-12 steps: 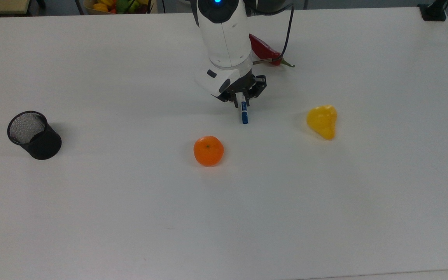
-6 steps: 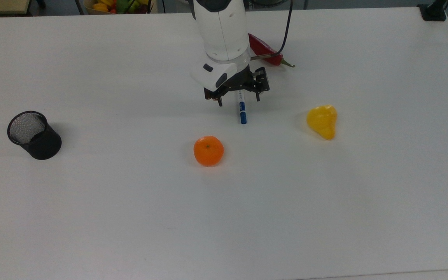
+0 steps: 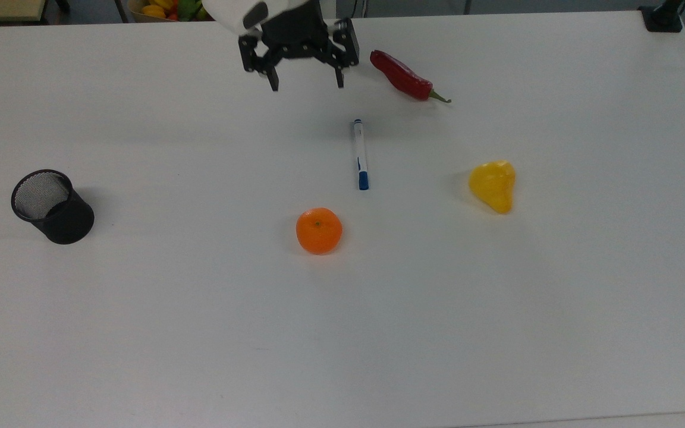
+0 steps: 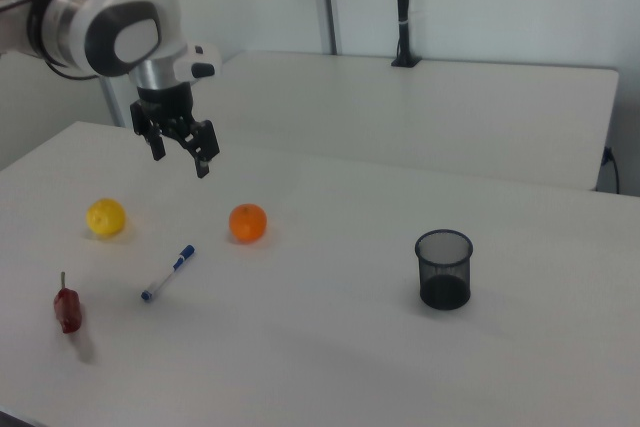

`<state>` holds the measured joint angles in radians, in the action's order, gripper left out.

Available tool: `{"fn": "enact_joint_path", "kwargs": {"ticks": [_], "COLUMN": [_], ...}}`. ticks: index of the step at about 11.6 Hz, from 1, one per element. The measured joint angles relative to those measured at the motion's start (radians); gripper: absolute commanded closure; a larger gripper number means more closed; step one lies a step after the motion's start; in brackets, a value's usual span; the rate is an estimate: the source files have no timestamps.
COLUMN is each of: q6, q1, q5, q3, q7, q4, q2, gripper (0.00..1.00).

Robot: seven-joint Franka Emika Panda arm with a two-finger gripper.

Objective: Take marker pen

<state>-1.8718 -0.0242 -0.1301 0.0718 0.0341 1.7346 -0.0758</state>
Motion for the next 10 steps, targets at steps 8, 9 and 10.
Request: {"fn": "enact_joint_path", "kwargs": {"ticks": [8,9,10], "q6": [0.233,0.215,0.183], "q1": [-0.010,-0.017,-0.022], "q5": [0.000,0.027,0.048], "q3": [-0.109,-0.109,-0.109], "q7": [0.001,0.001,-0.008], "q4": [-0.079,-0.079,-0.079], "q2": [0.146,0.143,0.140], "gripper": [0.00,0.00,0.00]}}
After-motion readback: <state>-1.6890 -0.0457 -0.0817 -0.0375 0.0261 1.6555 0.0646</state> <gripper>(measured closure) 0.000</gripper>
